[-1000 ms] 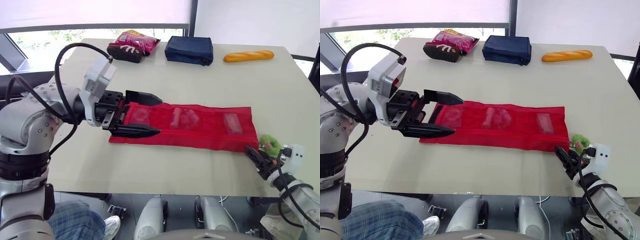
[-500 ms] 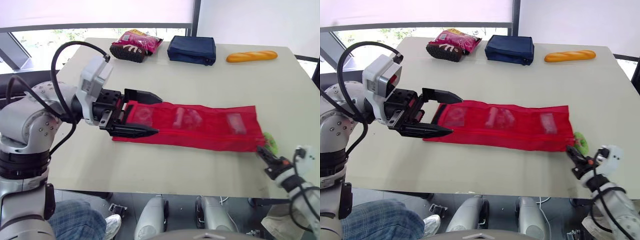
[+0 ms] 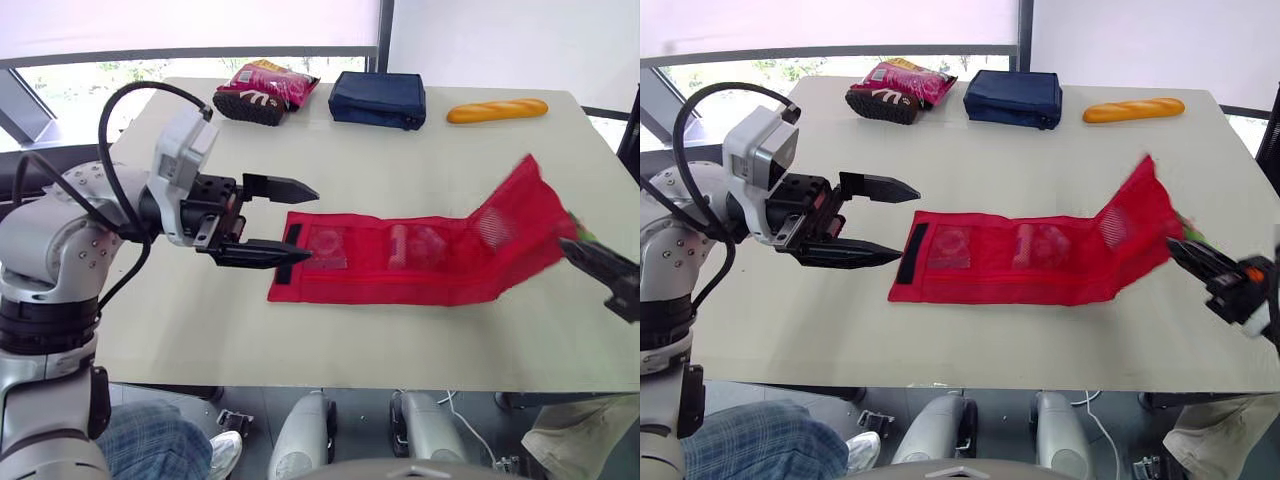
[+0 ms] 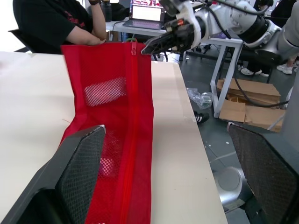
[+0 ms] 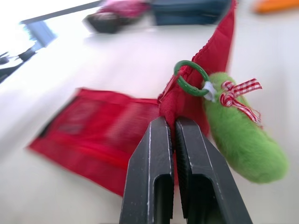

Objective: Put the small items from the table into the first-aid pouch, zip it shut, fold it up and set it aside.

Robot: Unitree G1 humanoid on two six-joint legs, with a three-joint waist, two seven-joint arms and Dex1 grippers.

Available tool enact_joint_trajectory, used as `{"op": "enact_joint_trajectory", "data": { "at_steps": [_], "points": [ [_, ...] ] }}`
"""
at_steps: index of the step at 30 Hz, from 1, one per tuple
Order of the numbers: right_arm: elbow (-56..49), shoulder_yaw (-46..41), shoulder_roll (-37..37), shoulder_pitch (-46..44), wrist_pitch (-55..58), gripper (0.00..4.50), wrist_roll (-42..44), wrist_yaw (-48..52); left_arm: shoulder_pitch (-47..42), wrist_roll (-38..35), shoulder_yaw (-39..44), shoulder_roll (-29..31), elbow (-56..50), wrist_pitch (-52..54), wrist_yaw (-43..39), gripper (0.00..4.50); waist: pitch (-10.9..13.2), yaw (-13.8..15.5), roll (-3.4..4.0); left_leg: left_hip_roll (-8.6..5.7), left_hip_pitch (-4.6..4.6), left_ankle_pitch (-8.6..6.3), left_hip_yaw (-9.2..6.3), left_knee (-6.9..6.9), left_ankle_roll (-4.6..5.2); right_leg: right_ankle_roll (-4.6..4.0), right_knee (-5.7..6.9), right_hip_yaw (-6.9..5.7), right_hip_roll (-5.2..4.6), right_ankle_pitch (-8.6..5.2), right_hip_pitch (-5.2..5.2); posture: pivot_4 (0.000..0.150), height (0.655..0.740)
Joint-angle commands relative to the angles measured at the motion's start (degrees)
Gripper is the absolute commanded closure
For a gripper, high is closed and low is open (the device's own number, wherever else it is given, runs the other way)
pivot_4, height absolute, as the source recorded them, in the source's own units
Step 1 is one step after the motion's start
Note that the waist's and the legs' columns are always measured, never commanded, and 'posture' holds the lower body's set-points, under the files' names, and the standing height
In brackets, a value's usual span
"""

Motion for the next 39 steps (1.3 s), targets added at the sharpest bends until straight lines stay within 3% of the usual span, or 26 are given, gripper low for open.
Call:
{"op": "enact_joint_trajectory", "data": {
  "at_steps": [1,6,11,16,21,25,31,39],
  "points": [
    [-3.4,11.1,-0.1,-6.1,-1.9,4.47,3.4,-6.4,-0.9,0.0,1.6,0.4,-0.6,-1.2,0.0,0.00,0.0,0.0,-0.03,-0.01,-0.03,0.00,0.01,0.00,0.00,-0.01,0.00,0.01,-0.02,0.00,-0.01,0.150,0.7164],
    [-1.1,31.7,7.9,-18.6,0.6,4.47,-4.4,-13.0,-0.8,0.1,1.6,0.3,-0.7,-1.5,0.2,0.00,0.0,0.0,-0.15,-0.08,-0.06,0.00,0.09,0.15,0.00,-0.02,-0.01,0.22,-0.04,0.01,-0.01,0.150,0.7164],
    [3.6,45.5,13.4,-24.6,4.0,4.47,-20.0,-9.8,-0.6,0.3,1.3,0.0,-0.9,-1.9,0.6,0.00,0.0,0.0,-0.20,-0.11,-0.08,0.00,0.14,0.16,0.00,-0.18,-0.01,0.39,-0.01,0.13,-0.03,0.150,0.7164],
    [2.0,50.8,9.9,-24.7,3.1,2.59,-32.9,2.3,-0.1,0.2,1.6,0.1,-1.4,-1.7,1.0,0.00,0.0,0.1,-0.20,-0.14,-0.09,0.00,0.12,0.16,0.01,-0.19,-0.01,0.40,0.00,0.14,-0.04,0.150,0.7164],
    [-1.2,42.6,6.1,-21.3,2.0,0.09,-30.8,11.5,0.8,0.3,1.9,0.4,-1.6,-1.9,1.2,0.00,0.0,0.1,-0.20,-0.12,-0.07,0.00,0.11,0.16,0.01,-0.02,0.00,0.38,0.00,0.07,-0.03,0.150,0.7164],
    [-2.8,34.9,1.9,-16.8,-0.6,0.09,-30.7,20.7,1.7,0.3,2.3,0.6,-1.7,-1.8,1.5,0.00,0.0,0.2,-0.21,-0.11,-0.06,0.00,0.11,0.16,0.01,0.06,0.00,0.37,-0.01,0.09,-0.02,0.150,0.7164],
    [-1.1,26.1,2.6,-10.9,-11.1,0.09,-41.0,28.6,5.7,1.2,4.0,0.4,-1.1,-1.4,4.8,0.00,0.0,0.0,-0.21,-0.08,-0.04,0.00,0.13,0.16,0.01,0.15,0.00,0.37,0.02,0.11,-0.02,0.150,0.7164],
    [2.7,16.9,5.3,-6.0,-22.4,0.09,-46.7,39.2,17.9,5.3,8.6,-3.4,-0.1,-0.1,20.1,0.00,0.0,0.1,-0.20,-0.08,-0.02,0.00,0.16,0.17,0.01,0.24,0.00,0.40,-0.02,0.16,-0.01,0.150,0.7164]
  ]
}}
